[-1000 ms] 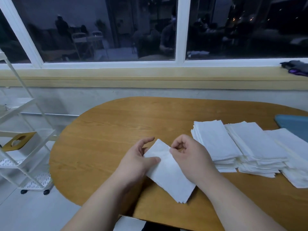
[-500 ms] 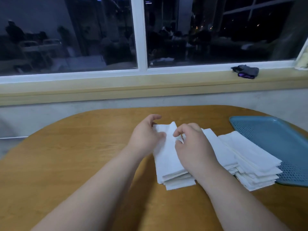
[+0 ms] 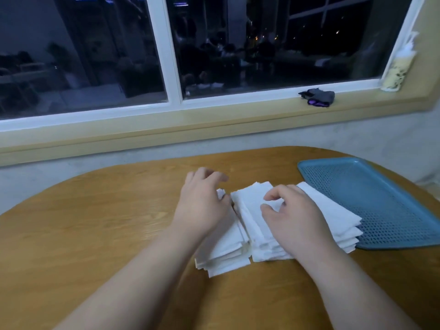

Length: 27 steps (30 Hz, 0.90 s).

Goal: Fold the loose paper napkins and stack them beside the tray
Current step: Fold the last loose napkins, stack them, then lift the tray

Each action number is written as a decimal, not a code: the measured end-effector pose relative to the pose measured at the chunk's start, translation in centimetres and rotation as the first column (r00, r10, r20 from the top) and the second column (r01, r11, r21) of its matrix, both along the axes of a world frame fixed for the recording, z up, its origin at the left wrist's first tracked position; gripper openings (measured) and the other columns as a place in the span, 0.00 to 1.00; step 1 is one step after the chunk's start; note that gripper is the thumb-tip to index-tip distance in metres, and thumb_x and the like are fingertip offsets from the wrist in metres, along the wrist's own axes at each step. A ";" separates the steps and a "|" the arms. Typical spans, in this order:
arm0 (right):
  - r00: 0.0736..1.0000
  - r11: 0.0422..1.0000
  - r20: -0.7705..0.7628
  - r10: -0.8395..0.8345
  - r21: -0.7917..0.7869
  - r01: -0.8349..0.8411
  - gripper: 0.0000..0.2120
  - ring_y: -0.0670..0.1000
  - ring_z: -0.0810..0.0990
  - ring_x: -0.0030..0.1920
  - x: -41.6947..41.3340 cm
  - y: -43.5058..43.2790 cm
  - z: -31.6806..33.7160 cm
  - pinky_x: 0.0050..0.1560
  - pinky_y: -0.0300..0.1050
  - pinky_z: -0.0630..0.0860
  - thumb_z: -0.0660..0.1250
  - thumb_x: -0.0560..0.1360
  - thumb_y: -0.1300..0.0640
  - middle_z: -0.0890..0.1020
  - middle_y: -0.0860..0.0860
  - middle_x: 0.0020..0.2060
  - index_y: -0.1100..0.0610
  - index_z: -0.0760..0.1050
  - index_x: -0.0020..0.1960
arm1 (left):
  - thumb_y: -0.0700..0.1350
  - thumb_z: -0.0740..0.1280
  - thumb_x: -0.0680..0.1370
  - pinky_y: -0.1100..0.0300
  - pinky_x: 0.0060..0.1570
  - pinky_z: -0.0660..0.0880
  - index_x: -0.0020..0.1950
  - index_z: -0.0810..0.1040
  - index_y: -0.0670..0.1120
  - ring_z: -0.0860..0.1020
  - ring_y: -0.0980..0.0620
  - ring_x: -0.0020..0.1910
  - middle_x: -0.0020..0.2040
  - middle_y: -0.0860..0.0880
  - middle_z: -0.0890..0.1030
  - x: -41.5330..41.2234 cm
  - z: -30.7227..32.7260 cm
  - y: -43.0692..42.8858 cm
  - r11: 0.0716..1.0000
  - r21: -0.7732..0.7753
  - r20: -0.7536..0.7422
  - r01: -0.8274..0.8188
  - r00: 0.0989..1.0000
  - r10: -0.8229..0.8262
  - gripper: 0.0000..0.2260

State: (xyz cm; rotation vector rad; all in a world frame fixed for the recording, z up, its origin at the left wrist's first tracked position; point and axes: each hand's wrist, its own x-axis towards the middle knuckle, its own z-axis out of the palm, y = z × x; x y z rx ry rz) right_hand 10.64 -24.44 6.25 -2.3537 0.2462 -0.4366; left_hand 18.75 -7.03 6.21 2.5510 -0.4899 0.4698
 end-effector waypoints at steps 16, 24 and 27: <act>0.769 0.779 -0.131 -0.626 -0.063 0.624 0.22 0.56 0.77 0.60 -7.9 -20.8 -3.5 0.61 0.52 0.75 0.68 0.75 0.46 0.79 0.52 0.57 0.54 0.75 0.66 | 0.53 0.67 0.79 0.59 0.64 0.63 0.69 0.74 0.54 0.65 0.50 0.67 0.64 0.51 0.72 -2.8 2.0 -21.3 0.806 0.176 -0.210 0.566 0.821 -0.531 0.19; 0.675 0.755 -0.358 -0.645 -0.159 0.636 0.24 0.56 0.81 0.50 -7.1 -22.4 -4.8 0.40 0.48 0.74 0.65 0.78 0.41 0.81 0.53 0.53 0.56 0.67 0.66 | 0.53 0.67 0.78 0.57 0.66 0.64 0.69 0.74 0.53 0.66 0.49 0.68 0.65 0.51 0.72 -3.6 1.1 -26.2 0.734 0.213 -0.266 0.645 0.761 -0.591 0.19; 0.660 0.745 -0.358 -0.660 -0.201 0.636 0.22 0.55 0.80 0.44 -6.8 -22.6 -5.2 0.35 0.46 0.74 0.64 0.77 0.46 0.80 0.52 0.47 0.58 0.67 0.65 | 0.54 0.67 0.78 0.57 0.67 0.64 0.68 0.75 0.53 0.66 0.49 0.67 0.65 0.51 0.72 -3.7 0.8 -26.5 0.731 0.215 -0.265 0.647 0.759 -0.594 0.19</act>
